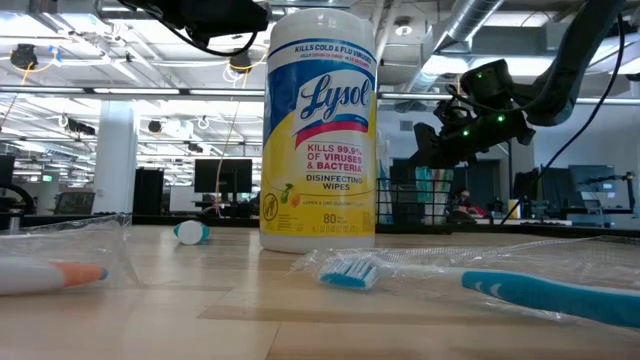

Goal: Pick & Place toothbrushing station
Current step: Put the bottom blue mouthwash into the black mesh organizer

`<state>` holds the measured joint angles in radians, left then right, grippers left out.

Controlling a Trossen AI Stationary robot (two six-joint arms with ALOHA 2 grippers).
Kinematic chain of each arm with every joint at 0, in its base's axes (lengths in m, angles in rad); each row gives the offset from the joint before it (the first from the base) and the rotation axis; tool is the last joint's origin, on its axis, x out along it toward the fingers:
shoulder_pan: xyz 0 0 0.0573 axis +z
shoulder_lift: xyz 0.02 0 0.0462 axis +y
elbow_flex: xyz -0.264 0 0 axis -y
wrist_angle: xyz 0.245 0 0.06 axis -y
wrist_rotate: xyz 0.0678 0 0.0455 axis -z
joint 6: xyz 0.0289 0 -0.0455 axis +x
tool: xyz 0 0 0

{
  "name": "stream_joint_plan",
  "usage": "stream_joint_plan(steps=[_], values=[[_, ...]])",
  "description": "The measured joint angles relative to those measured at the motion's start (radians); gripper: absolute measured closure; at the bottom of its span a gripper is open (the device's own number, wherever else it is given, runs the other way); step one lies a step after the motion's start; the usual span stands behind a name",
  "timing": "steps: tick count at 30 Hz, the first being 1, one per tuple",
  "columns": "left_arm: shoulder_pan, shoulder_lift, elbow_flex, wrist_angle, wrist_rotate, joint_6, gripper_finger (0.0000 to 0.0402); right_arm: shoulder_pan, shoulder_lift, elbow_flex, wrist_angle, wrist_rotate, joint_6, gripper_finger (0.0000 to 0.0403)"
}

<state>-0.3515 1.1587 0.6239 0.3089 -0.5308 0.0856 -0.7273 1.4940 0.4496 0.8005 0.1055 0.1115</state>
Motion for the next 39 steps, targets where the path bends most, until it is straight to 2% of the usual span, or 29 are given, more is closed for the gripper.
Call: stream_joint_plan(steps=[12, 19, 23, 25, 31, 39], values=[[0.005, 0.000, 0.000, 0.005, 0.004, 0.015, 0.0309, 0.000, 0.000, 0.000, 0.000, 0.000, 0.023, 0.0320], [0.005, 0.000, 0.000, 0.006, 0.003, 0.015, 0.0309, 0.000, 0.000, 0.062, -0.090, 0.001, 0.023, 0.0320], [0.005, 0.000, 0.000, 0.006, 0.003, 0.015, 0.0309, 0.000, 0.034, 0.064, -0.081, 0.001, 0.024, 0.0320], [0.005, 0.000, 0.000, 0.006, 0.003, 0.015, 0.0309, -0.005, 0.086, 0.064, -0.058, 0.001, 0.031, 0.0320], [0.005, 0.000, 0.000, 0.006, 0.003, 0.015, 0.0309, 0.009, 0.276, 0.070, 0.226, -0.004, 0.047, 0.0320], [0.005, 0.000, -0.005, 0.006, 0.004, 0.015, 0.0309, 0.017, 0.287, 0.073, 0.236, -0.004, 0.064, 0.0320]])
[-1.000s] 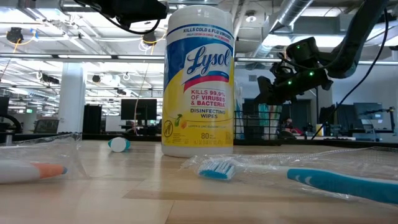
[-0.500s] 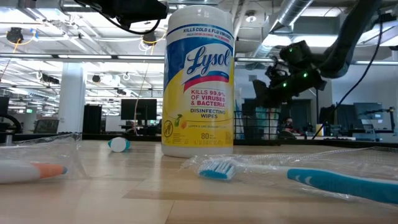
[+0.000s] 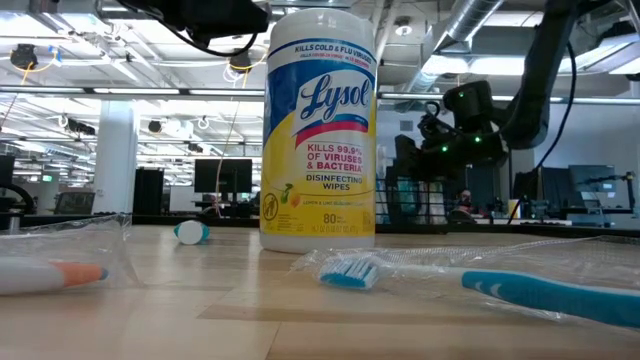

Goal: Pick & Place toothbrushing station
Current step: Put the bottom blue mouthwash into the black mesh organizer

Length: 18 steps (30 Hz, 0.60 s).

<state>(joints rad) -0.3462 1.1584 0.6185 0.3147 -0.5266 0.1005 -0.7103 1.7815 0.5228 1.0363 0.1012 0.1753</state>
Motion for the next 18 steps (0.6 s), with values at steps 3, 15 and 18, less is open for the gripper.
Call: stream_joint_plan(steps=[3, 15, 18], values=[[0.000, 0.000, -0.005, 0.000, 0.000, 0.000, 0.0309, 0.004, -0.017, 0.000, -0.006, -0.001, -0.001, 0.0320], [0.000, 0.000, -0.009, 0.001, 0.000, -0.003, 0.0309, 0.033, -0.023, -0.002, -0.020, 0.013, -0.002, 0.0308], [0.000, 0.000, -0.009, 0.001, 0.000, -0.003, 0.0309, 0.035, -0.023, -0.003, -0.020, 0.012, -0.001, 0.0290]])
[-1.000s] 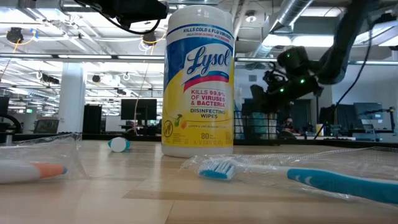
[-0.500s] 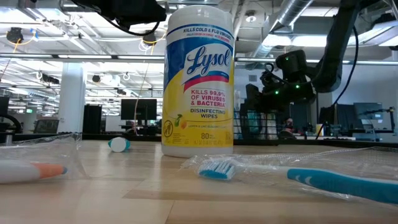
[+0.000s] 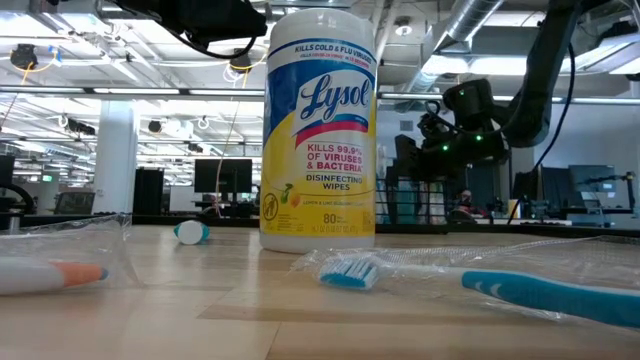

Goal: Pick & Place toothbrushing station
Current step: Put the bottom blue mouthwash into the black mesh organizer, then put the blue mouthwash into the black mesh organizer

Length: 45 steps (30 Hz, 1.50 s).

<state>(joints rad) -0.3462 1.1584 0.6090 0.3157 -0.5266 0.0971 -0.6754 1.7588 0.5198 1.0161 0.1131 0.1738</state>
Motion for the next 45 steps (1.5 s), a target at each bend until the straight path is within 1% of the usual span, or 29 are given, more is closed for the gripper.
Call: stream_joint_plan(steps=[3, 10, 15, 20, 28, 34, 42, 45], values=[[0.000, 0.000, 0.000, 0.000, 0.000, 0.000, 0.0309, 0.000, 0.000, 0.000, 0.001, -0.004, 0.001, 0.0286], [0.000, 0.000, 0.000, 0.000, 0.000, 0.000, 0.0309, 0.006, 0.000, -0.001, 0.014, -0.006, 0.002, 0.0308], [0.000, 0.000, 0.000, 0.000, 0.000, 0.000, 0.0309, 0.012, -0.026, -0.003, -0.007, -0.009, 0.003, 0.0311], [0.000, 0.000, 0.000, 0.000, 0.000, 0.000, 0.0309, 0.017, -0.091, -0.004, -0.062, -0.036, 0.011, 0.0311], [0.000, 0.000, 0.000, 0.000, 0.000, 0.000, 0.0309, 0.017, -0.188, -0.002, -0.127, -0.022, 0.007, 0.0310], [0.000, 0.000, 0.000, 0.000, 0.000, 0.000, 0.0309, 0.053, -0.259, -0.002, -0.191, -0.015, 0.003, 0.0310], [-0.013, 0.000, 0.000, -0.005, 0.000, 0.000, 0.0309, 0.123, -0.381, -0.001, -0.356, -0.014, -0.031, 0.0310], [-0.028, -0.009, 0.000, -0.056, -0.007, 0.000, 0.0309, 0.147, -0.429, -0.001, -0.428, -0.012, -0.051, 0.0310]])
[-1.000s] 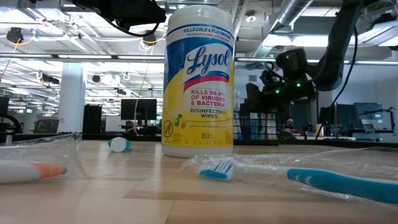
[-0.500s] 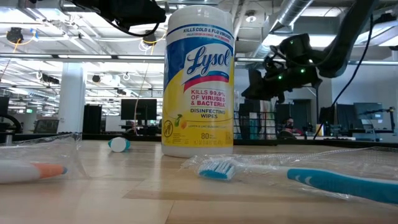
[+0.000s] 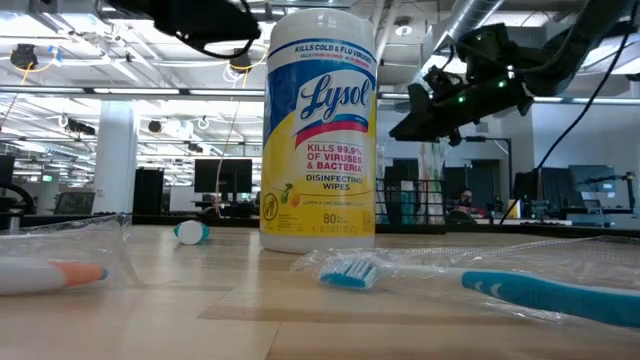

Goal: Pick & Place toothbrushing station
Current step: Put the blue mouthwash into the black mesh organizer

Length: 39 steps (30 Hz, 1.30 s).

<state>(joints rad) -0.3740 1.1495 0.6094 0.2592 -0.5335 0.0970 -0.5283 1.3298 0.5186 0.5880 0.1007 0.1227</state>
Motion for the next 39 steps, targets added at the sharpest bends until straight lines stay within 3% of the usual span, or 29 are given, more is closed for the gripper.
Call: stream_joint_plan(steps=[7, 13, 21, 30, 36, 39], values=[[-0.036, -0.112, 0.000, -0.170, -0.055, -0.054, 0.0309, 0.046, -0.091, 0.000, -0.142, 0.001, -0.002, 0.0310], [-0.019, -0.159, 0.000, -0.371, -0.064, -0.070, 0.0309, 0.087, -0.121, 0.000, -0.140, 0.002, -0.002, 0.0310], [0.063, -0.058, 0.000, -0.575, -0.036, -0.156, 0.0309, 0.137, -0.119, 0.000, -0.140, 0.002, -0.001, 0.0310], [0.148, 0.088, 0.013, -0.593, 0.185, -0.091, 0.0309, 0.170, -0.119, 0.000, -0.140, 0.002, -0.002, 0.0310], [0.180, 0.182, 0.127, -0.745, 0.199, -0.016, 0.0302, 0.176, -0.119, 0.000, -0.140, 0.001, -0.002, 0.0310], [0.185, 0.234, 0.189, -0.821, 0.199, 0.093, 0.0289, 0.176, -0.119, 0.000, -0.140, 0.001, -0.001, 0.0310]])
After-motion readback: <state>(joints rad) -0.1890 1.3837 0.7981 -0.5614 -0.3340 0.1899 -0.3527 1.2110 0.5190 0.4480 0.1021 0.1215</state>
